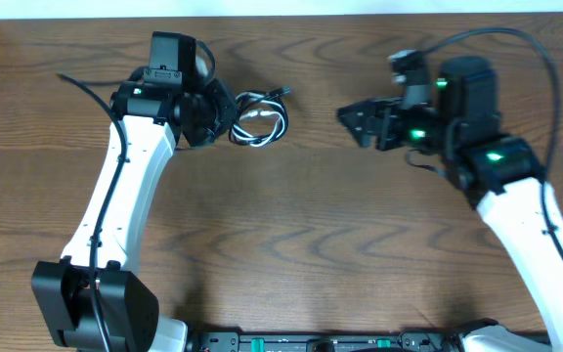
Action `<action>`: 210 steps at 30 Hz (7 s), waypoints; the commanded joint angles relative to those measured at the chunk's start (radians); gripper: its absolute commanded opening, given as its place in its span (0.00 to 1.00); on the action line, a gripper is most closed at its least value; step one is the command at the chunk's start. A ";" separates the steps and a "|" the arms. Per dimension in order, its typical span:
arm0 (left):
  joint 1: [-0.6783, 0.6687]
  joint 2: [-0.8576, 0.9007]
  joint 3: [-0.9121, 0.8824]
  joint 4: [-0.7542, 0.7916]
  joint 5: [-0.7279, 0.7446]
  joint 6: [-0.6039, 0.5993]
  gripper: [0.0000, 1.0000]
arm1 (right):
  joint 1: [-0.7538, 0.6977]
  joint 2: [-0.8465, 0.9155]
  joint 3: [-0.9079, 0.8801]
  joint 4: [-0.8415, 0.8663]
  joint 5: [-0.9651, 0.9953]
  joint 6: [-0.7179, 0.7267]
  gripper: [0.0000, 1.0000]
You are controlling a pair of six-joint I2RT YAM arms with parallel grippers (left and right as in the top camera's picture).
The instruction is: Untangle cables
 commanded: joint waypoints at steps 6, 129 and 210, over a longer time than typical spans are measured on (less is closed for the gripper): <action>-0.001 0.002 0.005 -0.105 -0.028 -0.428 0.07 | 0.148 0.060 0.016 0.046 0.114 0.252 0.70; -0.002 0.002 0.005 0.019 0.218 -0.750 0.07 | 0.375 0.336 0.017 0.312 0.562 0.407 0.61; -0.001 0.002 0.005 0.146 0.225 1.040 0.07 | -0.264 -0.066 0.017 -0.095 -0.043 0.051 0.01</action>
